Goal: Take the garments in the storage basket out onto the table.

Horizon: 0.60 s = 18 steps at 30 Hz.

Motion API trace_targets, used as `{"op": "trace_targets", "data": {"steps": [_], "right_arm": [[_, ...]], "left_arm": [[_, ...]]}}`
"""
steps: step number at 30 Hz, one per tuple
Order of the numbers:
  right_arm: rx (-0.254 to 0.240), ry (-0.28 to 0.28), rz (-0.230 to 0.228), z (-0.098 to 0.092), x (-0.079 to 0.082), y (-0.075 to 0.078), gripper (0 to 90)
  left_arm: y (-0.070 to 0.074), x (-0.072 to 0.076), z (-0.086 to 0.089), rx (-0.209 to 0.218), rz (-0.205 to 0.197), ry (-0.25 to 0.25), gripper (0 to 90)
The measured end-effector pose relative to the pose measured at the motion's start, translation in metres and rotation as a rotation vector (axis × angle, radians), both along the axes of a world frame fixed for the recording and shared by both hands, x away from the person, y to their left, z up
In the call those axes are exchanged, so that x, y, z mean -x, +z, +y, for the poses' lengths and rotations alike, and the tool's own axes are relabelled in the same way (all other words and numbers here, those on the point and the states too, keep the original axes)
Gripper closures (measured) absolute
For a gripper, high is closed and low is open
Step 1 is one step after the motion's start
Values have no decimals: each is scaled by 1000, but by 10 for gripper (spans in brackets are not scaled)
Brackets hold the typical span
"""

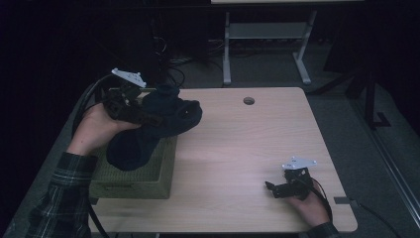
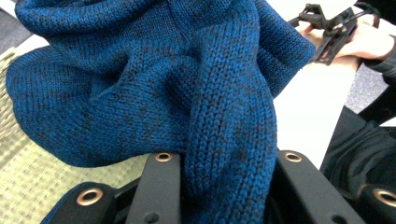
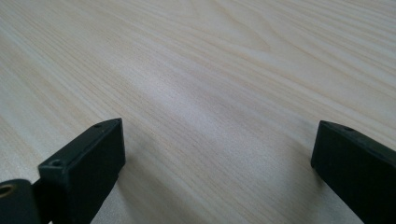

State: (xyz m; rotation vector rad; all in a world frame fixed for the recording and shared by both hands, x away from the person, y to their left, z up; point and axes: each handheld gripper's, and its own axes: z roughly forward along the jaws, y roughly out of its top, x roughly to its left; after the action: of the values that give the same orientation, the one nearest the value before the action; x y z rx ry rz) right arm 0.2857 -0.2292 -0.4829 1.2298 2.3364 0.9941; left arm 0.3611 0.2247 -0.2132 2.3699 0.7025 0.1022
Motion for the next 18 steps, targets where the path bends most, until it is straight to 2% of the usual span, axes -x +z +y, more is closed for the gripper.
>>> {"op": "trace_targets", "data": {"steps": [18], "right_arm": [[-1,-1,1,0,0,0,26]], "left_arm": [[-4,-8,-44,18,1,-48,716]]}}
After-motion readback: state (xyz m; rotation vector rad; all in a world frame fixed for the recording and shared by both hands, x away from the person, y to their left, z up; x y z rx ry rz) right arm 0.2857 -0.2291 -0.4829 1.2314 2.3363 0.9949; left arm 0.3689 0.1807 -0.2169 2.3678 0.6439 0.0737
